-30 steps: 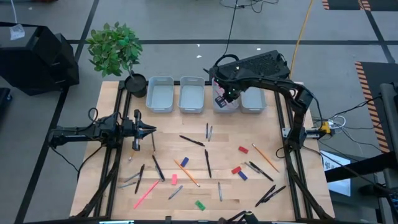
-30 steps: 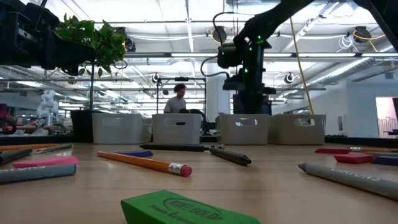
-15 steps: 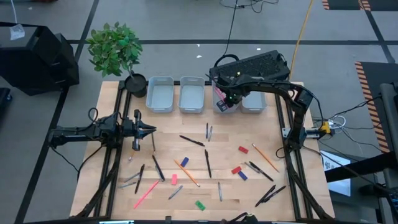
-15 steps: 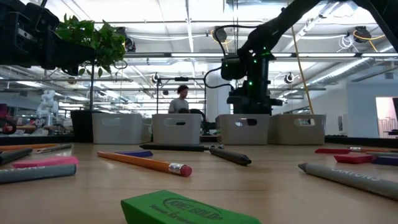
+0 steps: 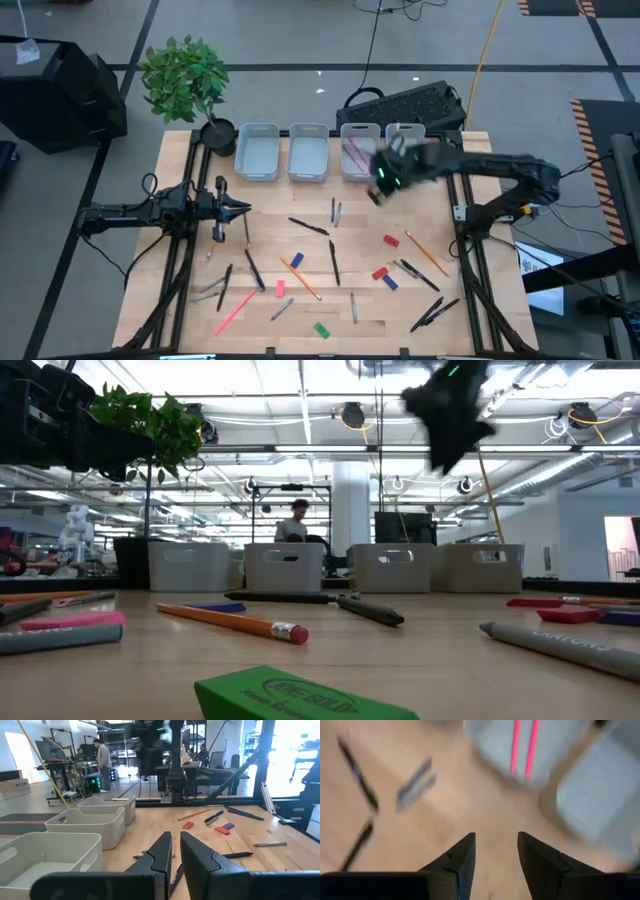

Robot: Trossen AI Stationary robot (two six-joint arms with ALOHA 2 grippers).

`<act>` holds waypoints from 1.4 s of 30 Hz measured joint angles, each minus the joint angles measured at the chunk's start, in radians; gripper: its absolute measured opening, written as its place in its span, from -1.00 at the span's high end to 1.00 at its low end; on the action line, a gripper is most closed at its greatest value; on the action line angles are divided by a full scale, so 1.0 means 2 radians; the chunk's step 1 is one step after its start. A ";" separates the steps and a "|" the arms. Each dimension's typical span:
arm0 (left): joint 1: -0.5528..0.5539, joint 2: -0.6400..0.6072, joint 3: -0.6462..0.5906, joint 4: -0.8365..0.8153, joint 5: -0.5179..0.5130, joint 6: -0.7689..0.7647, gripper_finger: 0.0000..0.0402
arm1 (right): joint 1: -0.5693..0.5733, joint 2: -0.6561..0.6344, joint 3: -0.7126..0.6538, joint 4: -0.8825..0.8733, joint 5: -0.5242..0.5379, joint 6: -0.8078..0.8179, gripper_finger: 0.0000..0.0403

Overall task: Sort crayons/erasers/pens/pencils in bins
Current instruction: Put the orange pencil into the middle right gray bin

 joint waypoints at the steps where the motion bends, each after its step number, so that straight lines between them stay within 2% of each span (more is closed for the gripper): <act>1: 0.000 0.000 0.000 0.000 0.000 0.000 0.78 | 0.027 -0.009 -0.004 -0.023 0.002 0.030 0.30; 4: 0.000 0.000 0.000 0.000 0.000 0.000 0.78 | 0.111 -0.032 -0.035 -0.068 -0.009 0.121 0.30; 6: 0.000 0.000 0.000 0.000 0.000 0.000 0.78 | 0.163 -0.040 -0.070 -0.069 -0.030 0.172 0.30; 10: 0.000 0.000 0.000 0.000 0.000 0.000 0.78 | 0.246 -0.044 -0.154 -0.023 -0.079 0.258 0.30; 13: 0.000 0.000 0.000 0.000 0.000 0.000 0.78 | 0.273 -0.044 -0.219 0.019 -0.107 0.299 0.30; 16: 0.000 0.000 0.000 0.000 0.000 0.000 0.78 | 0.275 -0.044 -0.271 0.058 -0.115 0.313 0.30; 21: 0.000 0.000 0.000 0.000 0.000 0.000 0.78 | 0.248 -0.044 -0.342 0.123 -0.138 0.277 0.30; 28: 0.000 0.000 0.000 0.000 0.000 0.000 0.78 | 0.242 -0.046 -0.408 0.178 -0.143 0.264 0.32; 38: 0.000 0.000 0.000 0.000 0.000 0.000 0.78 | 0.243 -0.045 -0.422 0.202 -0.143 0.261 0.78; 42: 0.000 0.000 0.000 0.000 0.000 0.000 0.78 | 0.243 -0.045 -0.422 0.203 -0.142 0.266 0.89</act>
